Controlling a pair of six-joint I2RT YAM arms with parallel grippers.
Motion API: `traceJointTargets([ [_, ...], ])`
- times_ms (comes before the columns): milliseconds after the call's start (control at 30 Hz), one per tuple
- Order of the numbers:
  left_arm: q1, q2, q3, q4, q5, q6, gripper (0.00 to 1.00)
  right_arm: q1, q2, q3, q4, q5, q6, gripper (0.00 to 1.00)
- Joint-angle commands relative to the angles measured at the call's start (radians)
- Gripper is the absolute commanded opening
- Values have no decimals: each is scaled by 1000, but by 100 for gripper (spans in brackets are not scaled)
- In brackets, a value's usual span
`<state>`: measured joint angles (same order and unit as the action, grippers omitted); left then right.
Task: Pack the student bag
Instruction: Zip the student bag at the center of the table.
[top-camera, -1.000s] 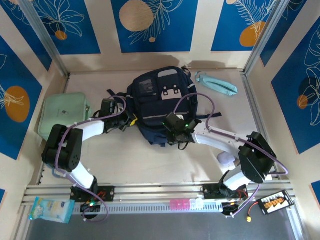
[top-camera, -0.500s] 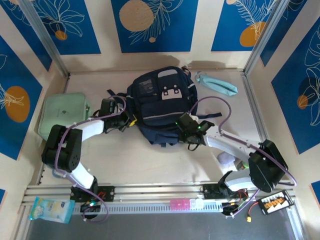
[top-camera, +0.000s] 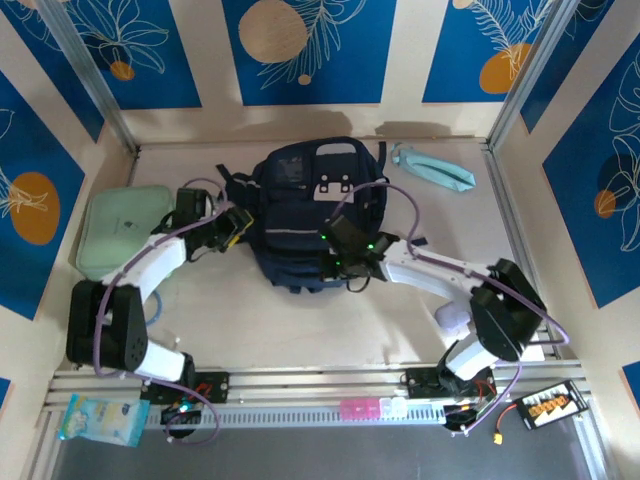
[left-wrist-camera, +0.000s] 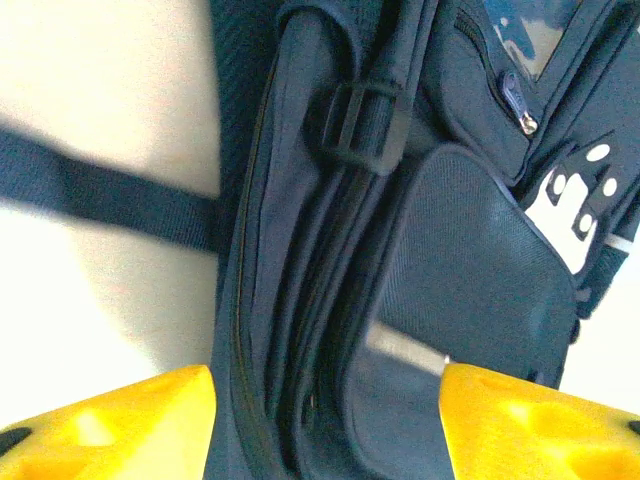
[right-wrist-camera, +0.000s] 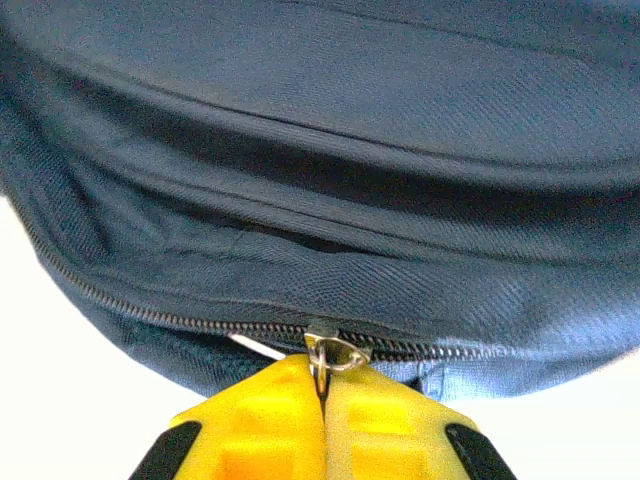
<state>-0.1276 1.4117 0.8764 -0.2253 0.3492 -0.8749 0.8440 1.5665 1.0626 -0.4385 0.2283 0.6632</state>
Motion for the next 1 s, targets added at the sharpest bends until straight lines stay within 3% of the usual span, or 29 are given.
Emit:
traceJointTargets([
  [0,15,-107,7,-201,-146,88,64,35,89,112,147,-151,-47,1],
  [167,16,-215,-36,-265,-206,81,68,66,210,230,206,-237,-51,2],
  [500,12,-129,-29,-181,-3,-32,56,100,316,323,196,-280,-75,1],
  [800,-17,-24,45,-291,-133,-68,45,105,326,323,198,-283,-69,2],
  [967,-40,15,85,-272,-137,-52,41,110,331,324,190,-276,-71,2],
])
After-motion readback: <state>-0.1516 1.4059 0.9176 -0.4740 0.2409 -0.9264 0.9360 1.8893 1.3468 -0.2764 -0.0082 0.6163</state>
